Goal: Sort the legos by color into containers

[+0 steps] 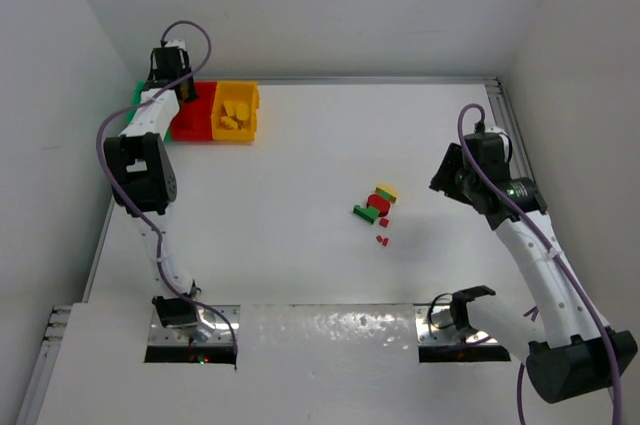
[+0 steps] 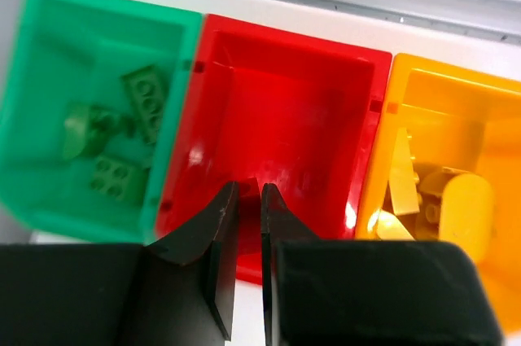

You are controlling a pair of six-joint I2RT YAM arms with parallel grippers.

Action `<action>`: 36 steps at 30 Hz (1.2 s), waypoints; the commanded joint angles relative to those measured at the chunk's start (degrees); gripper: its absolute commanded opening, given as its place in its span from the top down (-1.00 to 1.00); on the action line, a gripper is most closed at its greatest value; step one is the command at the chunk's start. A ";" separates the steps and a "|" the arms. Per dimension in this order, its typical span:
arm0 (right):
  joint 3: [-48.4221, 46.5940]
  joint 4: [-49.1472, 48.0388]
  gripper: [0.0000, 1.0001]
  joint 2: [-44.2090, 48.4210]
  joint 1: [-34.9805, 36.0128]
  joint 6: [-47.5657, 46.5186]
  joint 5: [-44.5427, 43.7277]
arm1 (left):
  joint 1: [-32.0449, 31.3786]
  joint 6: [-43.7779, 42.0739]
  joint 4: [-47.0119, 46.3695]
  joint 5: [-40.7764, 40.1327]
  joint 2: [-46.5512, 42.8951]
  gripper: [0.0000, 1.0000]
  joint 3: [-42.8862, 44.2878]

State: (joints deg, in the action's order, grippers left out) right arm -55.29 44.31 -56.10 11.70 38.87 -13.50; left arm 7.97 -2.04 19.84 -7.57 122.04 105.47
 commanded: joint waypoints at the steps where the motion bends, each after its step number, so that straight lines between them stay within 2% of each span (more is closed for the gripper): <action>1: -0.70 0.51 -0.09 1.34 -0.02 -0.99 -1.53 | -0.23 -2.62 -4.01 2.04 2.92 1.00 4.65; 2: -0.70 0.60 -0.09 1.60 -0.01 -1.17 -1.71 | -0.32 -3.22 -4.19 2.12 3.55 1.00 5.00; 4: -0.61 1.12 -0.09 2.04 -0.01 -1.08 -2.23 | -0.32 -3.93 -5.24 2.39 4.69 0.87 5.18; 5: -0.52 1.21 -0.09 2.22 -0.10 -1.08 -2.24 | -0.32 -4.19 -5.51 2.30 5.05 0.74 5.10; 7: -0.35 1.30 -0.09 2.48 -0.10 -1.08 -2.24 | -0.32 -4.81 -6.03 1.25 6.10 0.59 5.27; 8: -0.35 1.21 -0.09 2.40 -0.02 -1.08 -2.24 | -0.32 -5.07 -6.12 1.16 6.37 0.43 5.36; 12: -0.43 1.04 -0.09 2.13 -0.01 -0.99 -1.80 | -0.32 -5.43 -5.95 1.33 6.46 0.09 5.71; 16: -0.79 0.42 -0.09 1.60 -0.01 -1.08 -1.45 | -0.41 -4.47 -5.60 0.72 5.06 0.05 5.71; 18: -0.87 0.07 -0.09 1.34 -0.01 -1.08 -1.01 | -0.76 -4.02 -5.16 0.72 3.83 0.12 5.80; 21: -0.53 -0.19 -0.09 1.25 -0.01 -1.08 -0.83 | -3.39 -3.84 -3.14 0.89 -2.56 0.18 4.66; 24: 0.35 -0.72 -0.09 1.34 -0.01 -0.82 -0.39 | -10.14 -4.37 -0.68 1.59 -10.64 0.20 0.19; 25: 0.53 -0.81 -0.09 1.43 -0.01 -0.64 -0.30 | -14.69 -4.46 1.07 2.12 -12.86 0.19 -1.31; 27: 0.88 -1.42 -0.09 1.51 -0.01 0.15 0.22 | -19.89 -3.15 2.31 3.52 -18.81 0.19 -7.01; 28: 1.06 -1.51 -0.09 1.52 -0.01 0.50 0.31 | -25.49 -0.36 3.01 3.18 -20.68 0.18 -9.30; 31: 0.62 -1.69 -0.09 1.52 -0.01 1.03 0.23 | -33.34 9.40 5.73 0.98 -24.74 0.18 -16.16; 32: 0.36 -1.17 -0.09 1.43 -0.01 1.20 0.14 | -38.15 11.51 7.31 1.07 -24.83 0.16 -17.74; 36: -0.08 -0.20 -0.09 2.39 -0.10 1.29 -1.62 | -49.96 20.40 13.03 0.63 -23.52 0.16 -20.21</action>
State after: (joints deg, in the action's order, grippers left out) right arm -54.50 45.08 -54.70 11.73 39.42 -13.61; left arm -38.35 8.38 24.77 -5.50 96.60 88.66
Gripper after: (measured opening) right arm 0.545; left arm 0.420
